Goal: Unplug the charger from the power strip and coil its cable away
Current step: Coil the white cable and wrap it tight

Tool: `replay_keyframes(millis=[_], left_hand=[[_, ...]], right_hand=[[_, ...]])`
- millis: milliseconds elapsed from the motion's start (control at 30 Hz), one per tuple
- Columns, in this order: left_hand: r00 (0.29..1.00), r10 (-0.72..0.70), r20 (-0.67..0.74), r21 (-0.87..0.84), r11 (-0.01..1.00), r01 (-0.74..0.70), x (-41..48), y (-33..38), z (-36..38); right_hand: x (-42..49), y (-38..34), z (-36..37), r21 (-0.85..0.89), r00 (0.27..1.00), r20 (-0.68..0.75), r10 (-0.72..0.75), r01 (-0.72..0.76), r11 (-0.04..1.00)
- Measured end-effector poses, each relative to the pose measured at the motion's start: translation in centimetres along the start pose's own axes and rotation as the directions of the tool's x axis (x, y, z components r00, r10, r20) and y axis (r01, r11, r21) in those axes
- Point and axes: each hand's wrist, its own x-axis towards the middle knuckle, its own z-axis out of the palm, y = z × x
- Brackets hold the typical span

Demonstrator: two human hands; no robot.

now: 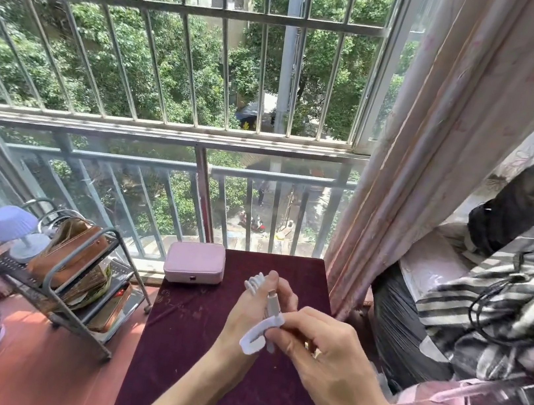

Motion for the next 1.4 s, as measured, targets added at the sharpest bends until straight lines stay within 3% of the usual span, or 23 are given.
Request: replay_keyframes(millis=[133, 333, 500, 667, 800, 1000, 1100, 1233, 1400], left_hand=[[0.998, 0.056, -0.009, 0.050, 0.997, -0.055, -0.4, 0.1, 0.5], [0.995, -0.046, -0.083, -0.136, 0.990, 0.035, -0.6, 0.0, 1.5], [0.982, -0.091, -0.168, -0.280, 0.959, 0.041, -0.5, -0.6, 2.3], [0.979, -0.072, -0.190, -0.279, 0.960, 0.017, -0.4, -0.1, 2.6], [0.978, -0.089, -0.189, -0.398, 0.917, 0.006, -0.7, 0.4, 2.4], [0.975, -0.143, -0.172, -0.544, 0.839, 0.027, -0.6, 0.7, 2.4], [0.980, -0.132, -0.150, -0.525, 0.850, 0.034, -0.8, 0.7, 2.5], [0.989, -0.066, -0.132, -0.439, 0.899, 0.001, -1.3, 1.1, 3.4], [0.995, -0.080, -0.061, -0.479, 0.877, 0.041, -1.9, 1.6, 3.3]], right_hand=[[0.1, -0.1, 0.7, 0.038, 0.992, -0.125, -0.036, 0.042, 0.998], [-0.4, 0.3, 2.3, 0.085, 0.924, -0.382, -0.003, 0.039, 0.996], [-0.7, 0.4, 3.8, 0.036, 0.881, -0.473, -0.012, 0.033, 0.999], [-1.0, 0.2, 4.1, 0.056, 0.912, -0.408, 0.028, -0.005, 0.998], [-1.4, 0.6, 3.2, 0.070, 0.953, -0.302, -0.005, 0.027, 0.997], [-1.5, 1.1, 3.3, 0.097, 0.937, -0.349, -0.029, 0.067, 0.993], [-1.5, 1.1, 3.5, 0.098, 0.929, -0.368, -0.042, 0.083, 0.992], [-1.6, 1.0, 3.6, -0.011, 0.924, -0.373, -0.089, 0.092, 0.996], [-1.4, 0.9, 2.9, -0.184, 0.915, -0.336, -0.225, 0.170, 0.968]])
